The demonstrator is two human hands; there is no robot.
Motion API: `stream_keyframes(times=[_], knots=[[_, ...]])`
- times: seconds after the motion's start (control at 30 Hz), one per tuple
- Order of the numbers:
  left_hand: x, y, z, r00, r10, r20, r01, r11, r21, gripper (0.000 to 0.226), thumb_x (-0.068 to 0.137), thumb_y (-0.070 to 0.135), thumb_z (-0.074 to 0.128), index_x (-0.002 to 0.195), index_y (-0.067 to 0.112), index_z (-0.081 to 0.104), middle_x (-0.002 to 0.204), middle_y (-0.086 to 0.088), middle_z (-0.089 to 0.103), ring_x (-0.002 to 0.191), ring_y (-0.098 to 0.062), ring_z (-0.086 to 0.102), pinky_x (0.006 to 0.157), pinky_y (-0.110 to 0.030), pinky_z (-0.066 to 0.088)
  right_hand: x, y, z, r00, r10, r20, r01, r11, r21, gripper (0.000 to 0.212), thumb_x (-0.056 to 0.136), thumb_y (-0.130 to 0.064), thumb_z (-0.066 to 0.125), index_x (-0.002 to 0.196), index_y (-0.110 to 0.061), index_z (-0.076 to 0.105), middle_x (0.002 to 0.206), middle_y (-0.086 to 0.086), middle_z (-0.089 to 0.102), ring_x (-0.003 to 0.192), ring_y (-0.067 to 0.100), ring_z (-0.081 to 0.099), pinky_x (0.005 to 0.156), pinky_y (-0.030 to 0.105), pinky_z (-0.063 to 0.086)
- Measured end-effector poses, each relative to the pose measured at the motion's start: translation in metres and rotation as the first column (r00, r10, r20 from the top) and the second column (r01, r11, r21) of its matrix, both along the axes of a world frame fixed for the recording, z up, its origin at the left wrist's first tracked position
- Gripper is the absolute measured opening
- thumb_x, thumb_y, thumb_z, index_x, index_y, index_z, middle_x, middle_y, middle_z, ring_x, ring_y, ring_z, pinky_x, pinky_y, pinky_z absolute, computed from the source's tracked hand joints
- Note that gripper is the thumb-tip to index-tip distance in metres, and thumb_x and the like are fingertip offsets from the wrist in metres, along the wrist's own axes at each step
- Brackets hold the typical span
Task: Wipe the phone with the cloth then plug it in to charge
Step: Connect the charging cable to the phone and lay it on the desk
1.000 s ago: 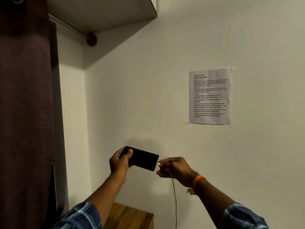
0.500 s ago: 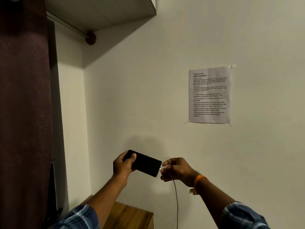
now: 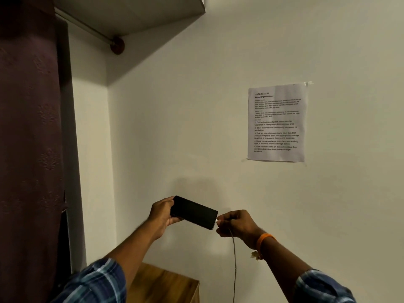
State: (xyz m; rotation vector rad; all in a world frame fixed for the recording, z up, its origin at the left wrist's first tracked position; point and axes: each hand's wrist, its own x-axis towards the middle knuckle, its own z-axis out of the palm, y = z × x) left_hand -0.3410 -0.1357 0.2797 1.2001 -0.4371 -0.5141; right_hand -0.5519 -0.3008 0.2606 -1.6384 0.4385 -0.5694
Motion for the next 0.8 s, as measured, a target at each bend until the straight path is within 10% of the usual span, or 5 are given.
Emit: stream_keyframes(times=[0.8], knots=[[0.196, -0.085, -0.284, 0.99, 0.098, 0.101, -0.139, 0.789, 0.598, 0.024, 0.095, 0.0, 0.057, 0.116, -0.005, 0.067, 0.116, -0.018, 0.068, 0.089, -0.031, 0.067, 0.072, -0.042, 0.062, 0.19, -0.084, -0.274, 0.92, -0.053, -0.387, 0.081, 0.995, 0.057, 0.007, 0.084, 0.002, 0.071, 0.088, 0.003, 0.078, 0.078, 0.016, 0.074, 0.07, 0.022, 0.07, 0.068, 0.033, 0.059]])
